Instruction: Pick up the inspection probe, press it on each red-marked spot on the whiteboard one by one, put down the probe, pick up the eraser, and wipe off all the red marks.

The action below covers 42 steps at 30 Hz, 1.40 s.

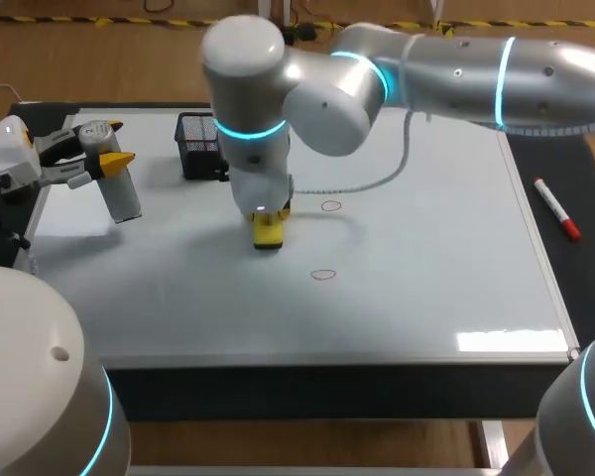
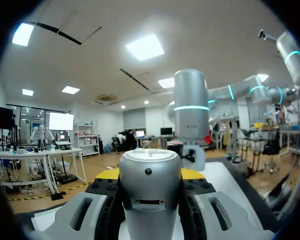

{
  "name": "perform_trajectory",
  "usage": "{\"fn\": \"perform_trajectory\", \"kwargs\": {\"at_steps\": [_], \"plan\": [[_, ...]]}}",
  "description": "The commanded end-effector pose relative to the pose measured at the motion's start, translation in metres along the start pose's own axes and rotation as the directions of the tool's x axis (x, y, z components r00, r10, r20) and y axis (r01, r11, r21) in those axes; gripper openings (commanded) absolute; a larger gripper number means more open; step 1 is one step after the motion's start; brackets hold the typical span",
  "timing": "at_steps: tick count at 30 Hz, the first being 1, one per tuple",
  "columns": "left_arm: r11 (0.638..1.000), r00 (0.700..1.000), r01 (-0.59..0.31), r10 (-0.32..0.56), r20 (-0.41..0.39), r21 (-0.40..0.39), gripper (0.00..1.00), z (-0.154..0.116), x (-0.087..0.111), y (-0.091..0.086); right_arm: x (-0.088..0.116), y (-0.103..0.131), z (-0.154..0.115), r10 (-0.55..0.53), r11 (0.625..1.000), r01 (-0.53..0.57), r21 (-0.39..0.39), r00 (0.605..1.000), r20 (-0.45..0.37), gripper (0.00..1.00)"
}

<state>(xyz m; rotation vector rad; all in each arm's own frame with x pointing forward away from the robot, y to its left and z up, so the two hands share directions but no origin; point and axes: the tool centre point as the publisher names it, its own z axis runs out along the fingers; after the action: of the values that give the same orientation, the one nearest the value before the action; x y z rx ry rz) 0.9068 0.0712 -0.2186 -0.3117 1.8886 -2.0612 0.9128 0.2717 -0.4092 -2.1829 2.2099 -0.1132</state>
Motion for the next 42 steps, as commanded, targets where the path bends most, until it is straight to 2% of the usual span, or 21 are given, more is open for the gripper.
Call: {"fn": "perform_trajectory", "kwargs": {"at_steps": [1,6,11,19,27,32,42], "plan": [[1.0,1.0,-0.001,0.001,-0.001,0.001,0.0,0.0,0.0,-0.001,0.019,-0.012,-0.019,-0.008,1.0,0.008,-0.001,1.0,0.017,0.0],[1.0,1.0,-0.001,0.001,-0.001,0.001,0.0,0.0,0.0,-0.001,0.034,-0.025,-0.024,0.012,1.0,-0.012,-0.001,1.0,0.027,0.0],[1.0,1.0,-0.001,0.001,-0.001,0.001,0.0,0.0,0.0,-0.001,0.059,-0.04,-0.026,0.047,0.999,-0.046,-0.006,0.998,0.029,0.0],[1.0,1.0,-0.001,0.001,-0.001,0.001,0.0,0.0,0.0,-0.001,0.117,-0.065,-0.03,0.161,0.987,-0.161,-0.007,0.987,0.023,0.0],[1.0,1.0,-0.001,0.001,-0.001,0.001,0.0,0.0,0.0,-0.001,0.177,-0.084,-0.031,0.285,0.959,-0.285,0.0,0.959,0.001,0.0],[1.0,1.0,-0.001,0.001,-0.001,0.001,0.0,0.0,0.0,-0.001,0.21,-0.09,-0.03,0.346,0.938,-0.346,0.0,0.938,-0.01,0.0],[1.0,1.0,-0.001,0.001,-0.001,0.001,0.0,0.0,0.0,-0.001,0.266,-0.086,-0.02,0.432,0.901,-0.434,-0.027,0.901,-0.046,0.0]]}}
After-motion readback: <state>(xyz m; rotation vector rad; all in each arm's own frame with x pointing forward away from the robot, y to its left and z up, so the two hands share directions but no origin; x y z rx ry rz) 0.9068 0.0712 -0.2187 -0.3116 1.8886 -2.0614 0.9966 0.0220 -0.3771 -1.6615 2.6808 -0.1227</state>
